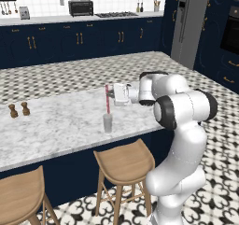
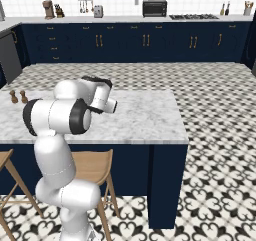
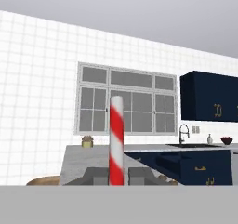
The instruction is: Take a straw from the drawer in front and place it inside the glass cup on the dining counter.
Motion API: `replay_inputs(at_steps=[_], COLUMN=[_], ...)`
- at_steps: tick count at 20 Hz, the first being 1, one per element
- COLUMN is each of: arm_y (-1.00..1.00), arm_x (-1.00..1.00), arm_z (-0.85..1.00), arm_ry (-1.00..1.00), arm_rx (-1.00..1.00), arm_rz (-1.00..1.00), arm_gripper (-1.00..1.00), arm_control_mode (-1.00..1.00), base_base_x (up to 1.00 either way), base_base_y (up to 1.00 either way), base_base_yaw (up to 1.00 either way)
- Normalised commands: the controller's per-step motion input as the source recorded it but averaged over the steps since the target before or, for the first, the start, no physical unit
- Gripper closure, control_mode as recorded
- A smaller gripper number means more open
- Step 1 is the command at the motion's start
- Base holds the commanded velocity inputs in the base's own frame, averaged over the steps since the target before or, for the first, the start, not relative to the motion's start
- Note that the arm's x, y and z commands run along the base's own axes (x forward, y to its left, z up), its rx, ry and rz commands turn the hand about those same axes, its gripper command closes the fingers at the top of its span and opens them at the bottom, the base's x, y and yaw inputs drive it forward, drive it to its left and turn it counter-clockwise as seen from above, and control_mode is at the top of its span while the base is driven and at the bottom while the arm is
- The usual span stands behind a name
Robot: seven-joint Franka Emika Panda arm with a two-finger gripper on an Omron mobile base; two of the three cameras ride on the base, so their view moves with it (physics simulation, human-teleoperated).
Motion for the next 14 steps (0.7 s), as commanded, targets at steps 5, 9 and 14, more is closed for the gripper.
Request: replay_inputs(at_steps=[5,9,14], arm_y=[0.00,0.00,0.01], arm_x=[0.20,0.19,0.08], arm_z=[-0.05,-0.20,-0.21], arm_ry=[0.02,0.06,0.05], arm_rx=[0.00,0.00,0.00], arm_rz=[-0.09,-0.09,-0.08], arm_gripper=[1.00,1.00,1.00], arm_control_mode=[-1.00,-1.00,-1.00], base_base_x=[0.00,0.00,0.00], base_base_y=[0.00,0.00,0.00], base_base_yaw=[0.00,0.00,0.00])
